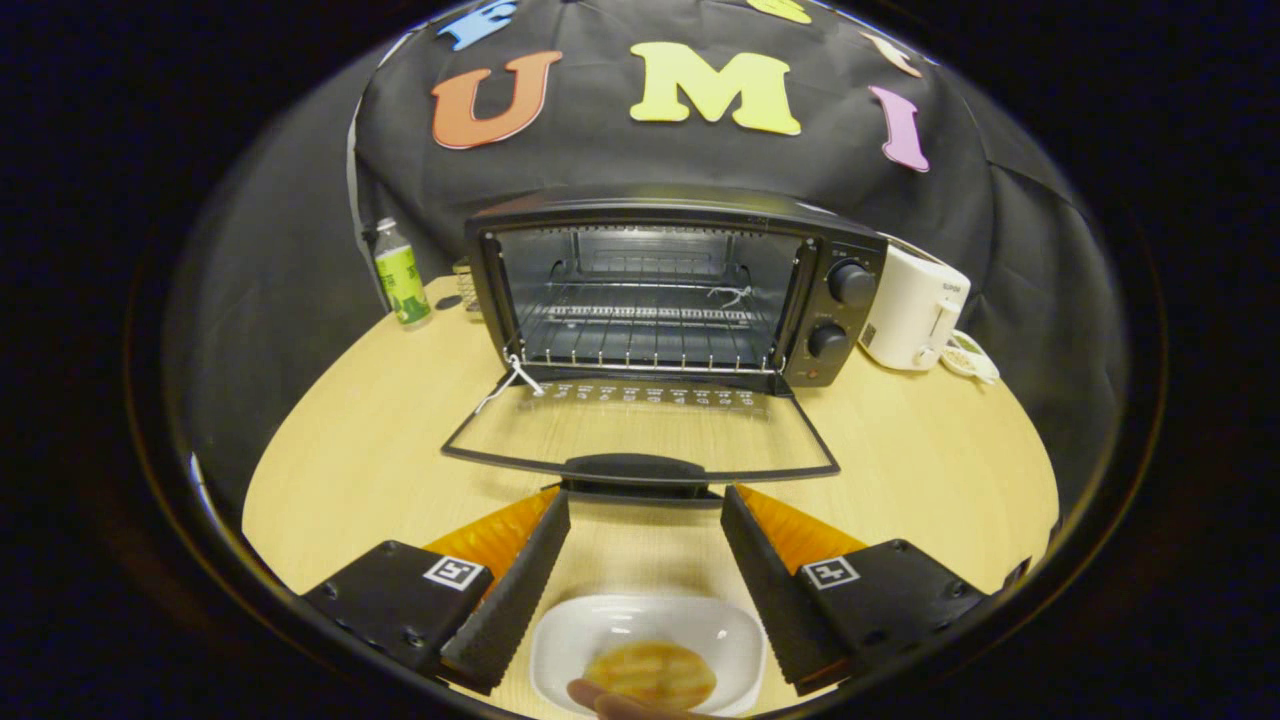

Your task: Open the toaster oven, put the food inside, and close the toaster oven door.

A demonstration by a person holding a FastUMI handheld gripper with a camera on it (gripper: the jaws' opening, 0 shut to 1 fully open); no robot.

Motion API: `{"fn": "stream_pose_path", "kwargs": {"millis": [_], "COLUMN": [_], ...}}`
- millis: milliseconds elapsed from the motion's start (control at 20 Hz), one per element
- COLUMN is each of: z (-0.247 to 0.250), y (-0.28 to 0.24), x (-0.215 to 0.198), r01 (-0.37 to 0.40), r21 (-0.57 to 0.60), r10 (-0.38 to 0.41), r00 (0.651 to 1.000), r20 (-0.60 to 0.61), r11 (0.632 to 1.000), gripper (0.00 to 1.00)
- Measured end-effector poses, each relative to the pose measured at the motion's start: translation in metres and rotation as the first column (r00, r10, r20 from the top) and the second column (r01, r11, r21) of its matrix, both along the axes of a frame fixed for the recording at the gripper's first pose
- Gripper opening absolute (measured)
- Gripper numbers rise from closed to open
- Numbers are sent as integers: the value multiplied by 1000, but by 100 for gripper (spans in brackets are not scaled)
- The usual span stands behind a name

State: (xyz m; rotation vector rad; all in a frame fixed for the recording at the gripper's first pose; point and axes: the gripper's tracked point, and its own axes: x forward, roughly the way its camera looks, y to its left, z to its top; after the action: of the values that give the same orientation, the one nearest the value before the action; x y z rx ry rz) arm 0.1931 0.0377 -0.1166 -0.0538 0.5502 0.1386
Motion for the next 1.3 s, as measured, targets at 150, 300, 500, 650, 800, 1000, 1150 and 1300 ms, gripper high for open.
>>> {"fn": "stream_pose_path", "kwargs": {"millis": [150,300,500,650,800,1000,1150,1300], "z": [-1,-7,-30,-44,-51,-70,-69,-67], "y": [-5,-10,-16,-19,-28,-19,-17,-17], "x": [-45,-81,-115,-120,-115,-121,-118,-117], "r01": [-21,-44,-34,-15,-14,-16,-26,-22], "r21": [-30,-39,56,99,22,51,97,135], "r10": [20,44,37,21,15,21,34,32], "r00": [1000,999,998,998,999,996,997,997], "r20": [-10,-16,-47,-58,-38,-87,-75,-68], "r11": [999,998,998,995,1000,999,995,991], "gripper": [100,100,100,100,100,100,100,95]}}
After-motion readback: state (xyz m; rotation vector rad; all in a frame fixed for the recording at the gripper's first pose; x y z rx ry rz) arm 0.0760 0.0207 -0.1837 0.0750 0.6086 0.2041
